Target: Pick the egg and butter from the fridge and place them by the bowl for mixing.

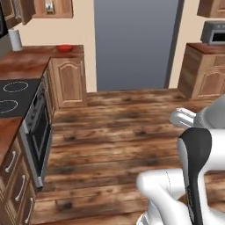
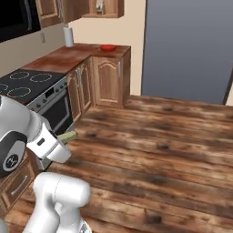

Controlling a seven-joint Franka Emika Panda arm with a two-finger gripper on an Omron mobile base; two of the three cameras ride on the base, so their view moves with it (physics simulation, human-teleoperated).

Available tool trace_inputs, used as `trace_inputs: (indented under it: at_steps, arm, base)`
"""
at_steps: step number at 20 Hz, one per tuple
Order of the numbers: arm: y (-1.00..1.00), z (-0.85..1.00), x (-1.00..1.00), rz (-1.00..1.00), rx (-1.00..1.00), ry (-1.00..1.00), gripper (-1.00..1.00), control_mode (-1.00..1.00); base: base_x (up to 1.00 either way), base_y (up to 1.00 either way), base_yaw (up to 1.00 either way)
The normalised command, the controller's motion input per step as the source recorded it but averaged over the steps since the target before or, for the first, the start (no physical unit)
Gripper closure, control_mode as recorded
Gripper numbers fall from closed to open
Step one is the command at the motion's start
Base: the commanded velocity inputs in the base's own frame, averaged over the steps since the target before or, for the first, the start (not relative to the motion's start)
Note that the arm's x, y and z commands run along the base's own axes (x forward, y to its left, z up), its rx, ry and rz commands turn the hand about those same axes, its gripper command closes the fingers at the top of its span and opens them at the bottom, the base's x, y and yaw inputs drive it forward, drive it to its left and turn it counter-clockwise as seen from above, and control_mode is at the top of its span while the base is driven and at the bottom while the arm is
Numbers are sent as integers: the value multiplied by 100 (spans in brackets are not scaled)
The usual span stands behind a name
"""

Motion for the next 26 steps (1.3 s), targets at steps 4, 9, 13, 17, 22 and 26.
trace_inputs:
  at_steps: [4, 9, 13, 17, 22, 26]
  arm:
    - [0, 0, 0, 0, 0, 0, 100, 100]
    - [0, 0, 0, 0, 0, 0, 100, 100]
    - [0, 0, 0, 0, 0, 0, 100, 100]
    - [0, 0, 0, 0, 0, 0, 100, 100]
    - [0, 0, 0, 0, 0, 0, 100, 100]
    - [0, 0, 0, 0, 0, 0, 100, 100]
  base:
    - [100, 94, 0]
    - [100, 37, 0]
    - [100, 6, -3]
    - [100, 16, 0]
    - [100, 31, 0]
    - [100, 33, 0]
